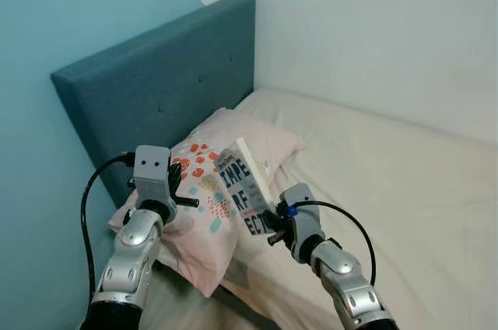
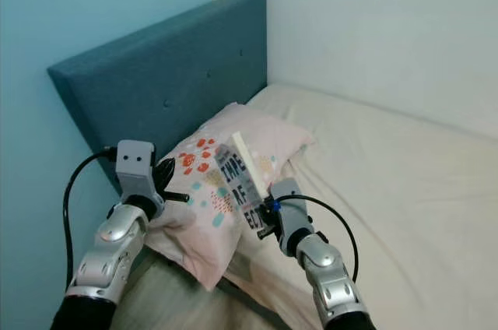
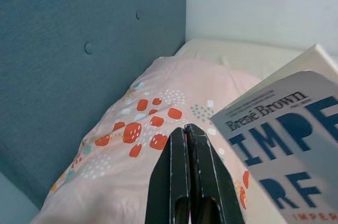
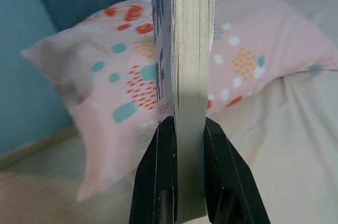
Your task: Clean up the room
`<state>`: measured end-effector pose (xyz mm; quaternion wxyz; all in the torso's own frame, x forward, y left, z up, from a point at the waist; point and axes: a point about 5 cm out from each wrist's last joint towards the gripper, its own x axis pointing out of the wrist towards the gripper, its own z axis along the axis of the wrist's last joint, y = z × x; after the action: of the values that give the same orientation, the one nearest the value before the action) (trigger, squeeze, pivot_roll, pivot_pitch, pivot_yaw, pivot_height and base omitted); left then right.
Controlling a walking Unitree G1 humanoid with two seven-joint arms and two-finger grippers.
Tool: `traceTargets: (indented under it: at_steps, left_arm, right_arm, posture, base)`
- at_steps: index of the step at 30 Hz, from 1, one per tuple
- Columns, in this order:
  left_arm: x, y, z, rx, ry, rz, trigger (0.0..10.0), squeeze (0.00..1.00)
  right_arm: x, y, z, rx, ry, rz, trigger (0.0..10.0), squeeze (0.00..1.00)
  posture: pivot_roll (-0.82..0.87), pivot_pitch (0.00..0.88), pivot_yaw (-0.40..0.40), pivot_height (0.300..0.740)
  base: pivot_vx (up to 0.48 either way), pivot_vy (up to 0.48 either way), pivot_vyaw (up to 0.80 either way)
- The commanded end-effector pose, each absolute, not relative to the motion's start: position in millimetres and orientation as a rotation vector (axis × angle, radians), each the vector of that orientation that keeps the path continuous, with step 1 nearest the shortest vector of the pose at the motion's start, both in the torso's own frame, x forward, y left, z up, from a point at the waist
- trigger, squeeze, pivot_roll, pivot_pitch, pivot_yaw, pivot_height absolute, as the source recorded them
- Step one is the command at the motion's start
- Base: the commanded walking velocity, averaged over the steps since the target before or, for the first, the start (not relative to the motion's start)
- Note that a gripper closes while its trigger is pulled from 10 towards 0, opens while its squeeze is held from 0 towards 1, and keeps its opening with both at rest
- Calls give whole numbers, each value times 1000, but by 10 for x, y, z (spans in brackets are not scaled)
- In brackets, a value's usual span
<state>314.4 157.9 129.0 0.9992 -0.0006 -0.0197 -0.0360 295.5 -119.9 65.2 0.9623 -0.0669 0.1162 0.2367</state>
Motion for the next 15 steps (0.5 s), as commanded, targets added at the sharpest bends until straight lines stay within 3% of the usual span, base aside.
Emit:
traceTargets:
  at_steps: [1,6,15]
  left_arm:
    - [3129,1583,1281,-11,-40,-72,10000,0]
    - [3126,1592,1278,-10,-38,-67,10000,0]
    - [3119,1594,1281,-21,-46,-60,10000,0]
  right_arm:
    - [2969,-1156,717,-118,198,492,10000,0]
    - [2967,-1158,715,-121,199,494,10000,0]
    - [2968,-1160,717,-123,199,498,10000,0]
  posture:
    - [1,0,3,740]
    - [1,0,1,740]
    - [0,0,-2,740]
  base:
    - [274,0,0]
    - [259,0,0]
    - [0,0,0]
